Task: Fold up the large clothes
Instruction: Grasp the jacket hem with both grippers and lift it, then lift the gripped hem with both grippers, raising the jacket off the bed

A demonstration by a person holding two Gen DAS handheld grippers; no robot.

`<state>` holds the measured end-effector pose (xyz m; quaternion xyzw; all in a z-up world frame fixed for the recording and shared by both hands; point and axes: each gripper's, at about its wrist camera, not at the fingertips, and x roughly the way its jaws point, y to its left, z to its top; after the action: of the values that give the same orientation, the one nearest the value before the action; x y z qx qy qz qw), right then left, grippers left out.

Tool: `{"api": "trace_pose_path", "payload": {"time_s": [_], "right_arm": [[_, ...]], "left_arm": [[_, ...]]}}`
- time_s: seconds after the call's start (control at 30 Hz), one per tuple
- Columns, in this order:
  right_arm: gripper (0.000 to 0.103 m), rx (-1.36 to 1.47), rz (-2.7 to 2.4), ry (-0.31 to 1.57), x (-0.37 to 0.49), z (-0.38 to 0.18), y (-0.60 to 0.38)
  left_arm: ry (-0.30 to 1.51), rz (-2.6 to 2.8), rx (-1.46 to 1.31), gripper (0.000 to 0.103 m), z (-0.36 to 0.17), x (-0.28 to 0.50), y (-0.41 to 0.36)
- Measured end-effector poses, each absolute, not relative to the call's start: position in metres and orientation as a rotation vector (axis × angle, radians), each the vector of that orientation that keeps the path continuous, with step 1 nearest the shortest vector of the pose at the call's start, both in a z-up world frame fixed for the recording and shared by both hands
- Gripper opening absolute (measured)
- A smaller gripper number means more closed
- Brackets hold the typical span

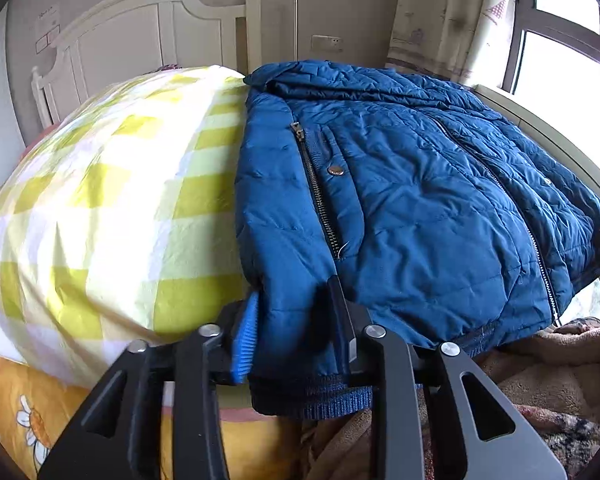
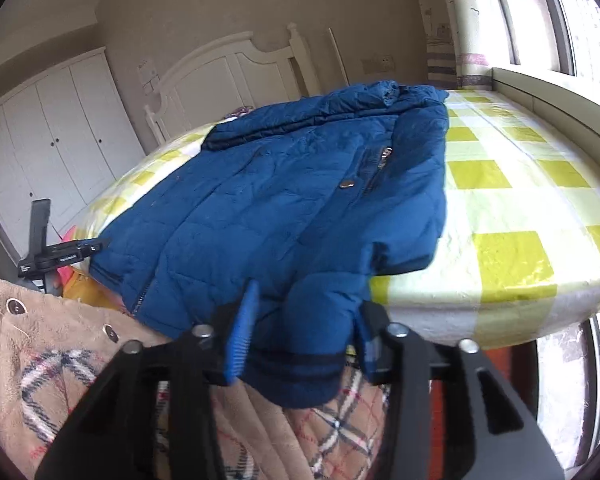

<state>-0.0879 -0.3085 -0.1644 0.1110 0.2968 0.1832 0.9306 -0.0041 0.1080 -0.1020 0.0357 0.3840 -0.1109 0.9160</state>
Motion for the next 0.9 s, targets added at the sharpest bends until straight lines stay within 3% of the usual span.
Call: {"api": "trace_pose_path", "payload": {"time_s": [0.03,0.1,0.13,0.17,0.2,0.23,0.27,0.37,0.43,0.73,0.83,0.9], "right_arm": [[0.059,0.219,0.381,0.61,-0.088,-0.165,-0.306],[0.061,0.172,0.366,0.621,-0.085,-0.165,-0.298],[0.056,0.143,0.35,0.629,-0.085,-0.166,-0.296],[0.038,0.127,0.332,0.633,-0.086,-0.167,-0.294],[0.026,0.107,0.287,0.634,-0.085,-0.169,-0.296],[0.023,0.114,0.282,0.636,-0.085,-0.17,-0.3],[0.02,0.125,0.291,0.627,-0.085,-0.17,-0.304],[0.019,0.125,0.29,0.61,-0.086,-0.17,-0.301],[0.018,0.196,0.334,0.574,-0.089,-0.162,-0.306],[0.017,0.34,0.519,0.372,-0.122,-0.099,-0.316],[0.017,0.372,0.563,0.301,-0.132,-0.076,-0.318],[0.017,0.372,0.581,0.27,-0.132,-0.063,-0.317]], "left_arm": [[0.795,-0.23,0.073,0.027,-0.103,-0.003,0.109],[0.809,-0.228,0.056,0.032,-0.104,-0.001,0.114],[0.818,-0.218,0.036,0.04,-0.105,0.001,0.118],[0.822,-0.217,0.018,0.041,-0.105,0.002,0.121],[0.826,-0.221,0.028,0.041,-0.105,0.002,0.121],[0.828,-0.224,0.046,0.036,-0.105,0.001,0.118],[0.831,-0.25,0.05,0.023,-0.104,0.001,0.116],[0.82,-0.29,0.018,0.01,-0.098,-0.002,0.114],[0.764,-0.352,-0.058,0.007,-0.088,-0.008,0.122],[0.617,-0.52,-0.342,0.006,-0.034,-0.043,0.163],[0.549,-0.562,-0.412,0.001,-0.016,-0.051,0.181],[0.525,-0.535,-0.347,0.001,0.001,-0.05,0.182]]}}
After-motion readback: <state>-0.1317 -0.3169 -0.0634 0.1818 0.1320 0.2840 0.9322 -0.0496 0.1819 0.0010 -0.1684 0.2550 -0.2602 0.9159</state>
